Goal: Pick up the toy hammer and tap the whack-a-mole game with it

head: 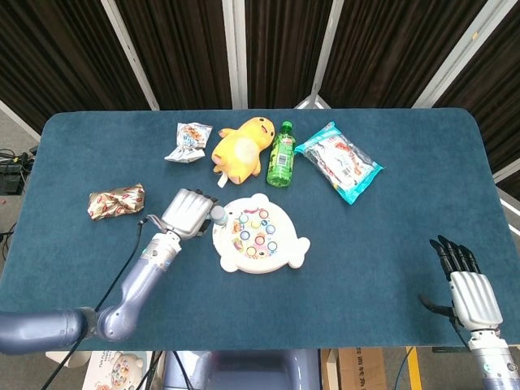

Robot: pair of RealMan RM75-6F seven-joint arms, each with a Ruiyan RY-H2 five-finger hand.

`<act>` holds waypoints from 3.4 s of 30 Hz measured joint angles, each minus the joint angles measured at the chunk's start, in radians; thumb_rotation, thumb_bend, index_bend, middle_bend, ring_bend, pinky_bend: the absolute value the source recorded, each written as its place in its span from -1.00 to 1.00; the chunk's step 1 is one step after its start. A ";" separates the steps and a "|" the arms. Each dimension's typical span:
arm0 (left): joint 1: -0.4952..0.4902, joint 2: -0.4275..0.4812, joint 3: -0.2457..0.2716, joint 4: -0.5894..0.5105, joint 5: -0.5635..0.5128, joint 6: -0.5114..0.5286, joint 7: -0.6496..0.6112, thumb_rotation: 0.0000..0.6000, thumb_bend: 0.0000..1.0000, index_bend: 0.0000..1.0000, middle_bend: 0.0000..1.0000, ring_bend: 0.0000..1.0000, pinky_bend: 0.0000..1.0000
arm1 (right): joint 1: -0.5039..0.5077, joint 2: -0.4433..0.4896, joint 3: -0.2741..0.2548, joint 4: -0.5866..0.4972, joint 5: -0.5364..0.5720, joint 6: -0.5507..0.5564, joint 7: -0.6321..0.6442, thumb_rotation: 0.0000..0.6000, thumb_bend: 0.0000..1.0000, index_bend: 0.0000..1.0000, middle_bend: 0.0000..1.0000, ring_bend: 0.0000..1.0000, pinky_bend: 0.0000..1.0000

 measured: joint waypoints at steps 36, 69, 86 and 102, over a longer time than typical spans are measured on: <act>-0.250 -0.116 0.037 0.162 -0.282 0.024 0.074 1.00 0.39 0.37 0.03 -0.17 0.11 | 0.005 0.009 0.009 -0.003 0.021 -0.015 0.019 1.00 -0.56 -1.00 -1.00 -1.00 -1.00; -0.287 -0.084 0.039 0.058 -0.281 0.096 0.066 1.00 0.38 0.36 0.03 -0.17 0.11 | 0.005 0.012 0.004 -0.015 0.012 -0.017 0.027 1.00 -0.56 -1.00 -1.00 -1.00 -1.00; -0.290 -0.145 0.066 0.103 -0.276 0.111 0.055 1.00 0.38 0.36 0.03 -0.17 0.11 | 0.008 0.012 0.000 -0.018 0.002 -0.021 0.029 1.00 -0.56 -1.00 -1.00 -1.00 -1.00; -0.298 -0.190 0.075 0.155 -0.279 0.106 0.068 1.00 0.39 0.36 0.03 -0.17 0.11 | 0.008 0.016 -0.003 -0.023 0.002 -0.024 0.033 1.00 -0.56 -1.00 -1.00 -1.00 -1.00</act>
